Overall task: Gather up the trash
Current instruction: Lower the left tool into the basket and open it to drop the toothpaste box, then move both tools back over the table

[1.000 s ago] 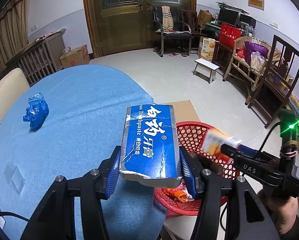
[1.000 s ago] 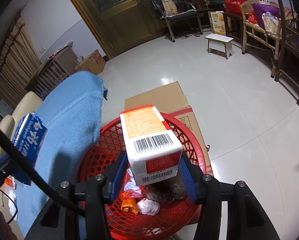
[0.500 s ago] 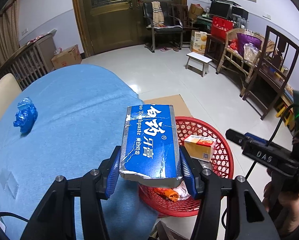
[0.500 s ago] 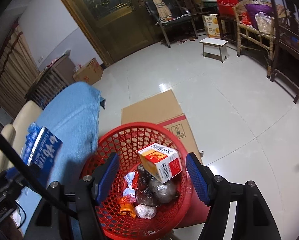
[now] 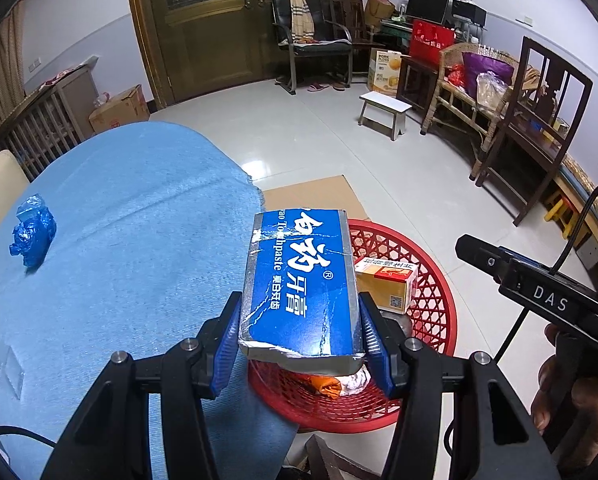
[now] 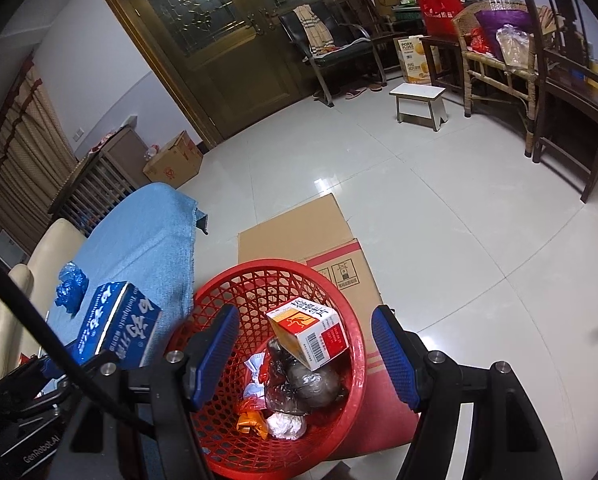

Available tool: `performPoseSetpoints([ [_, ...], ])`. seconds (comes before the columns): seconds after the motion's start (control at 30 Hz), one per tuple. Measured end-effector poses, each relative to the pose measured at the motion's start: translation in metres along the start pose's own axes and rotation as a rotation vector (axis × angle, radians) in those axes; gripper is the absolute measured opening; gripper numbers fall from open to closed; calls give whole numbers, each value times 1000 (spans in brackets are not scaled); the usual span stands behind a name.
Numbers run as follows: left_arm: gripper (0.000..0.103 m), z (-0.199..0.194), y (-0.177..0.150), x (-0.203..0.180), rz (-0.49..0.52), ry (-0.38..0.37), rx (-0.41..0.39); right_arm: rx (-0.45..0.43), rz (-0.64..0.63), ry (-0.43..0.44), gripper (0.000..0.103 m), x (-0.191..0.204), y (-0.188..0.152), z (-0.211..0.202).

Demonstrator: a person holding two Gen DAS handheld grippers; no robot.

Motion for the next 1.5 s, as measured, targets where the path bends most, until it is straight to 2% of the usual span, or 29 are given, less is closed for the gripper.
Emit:
performPoseSetpoints([
  [0.17,57,3,1,-5,16,-24,5,-11,2,-5,72,0,1,-3],
  [0.33,59,11,-1,-10,6,-108,35,-28,21,-24,72,-9,4,-10],
  [0.37,60,13,-1,-12,8,-123,38,-29,21,-29,72,-10,4,-11],
  [0.5,75,18,-2,-8,0,-101,55,-41,22,-41,72,-10,6,-16],
  [0.6,75,18,-1,0,-22,-108,61,-44,15,-45,72,-7,6,-18],
  [0.73,75,7,0,23,-66,-110,28,-42,-3,-42,72,5,6,-18],
  [0.83,75,-4,-1,54,-141,-106,3,-36,-24,-35,72,17,6,-15],
  [0.93,75,-11,-6,84,-209,-80,-12,-22,-45,-19,72,32,5,-10],
  [1.23,77,-37,-41,185,-397,68,-61,42,-137,43,72,89,-14,22],
  [1.5,78,-43,-80,255,-538,244,-55,105,-249,107,72,151,-34,48],
])
Point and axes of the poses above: each gripper's, at about its wrist camera, not at the fingertips, and z roughly the way its jaws point, x to its left, y to its top, the point moved 3 cm from there along z, roughly the way its jaws point, and after that the axes turned 11 degrees about y, right-handed, at the moved point
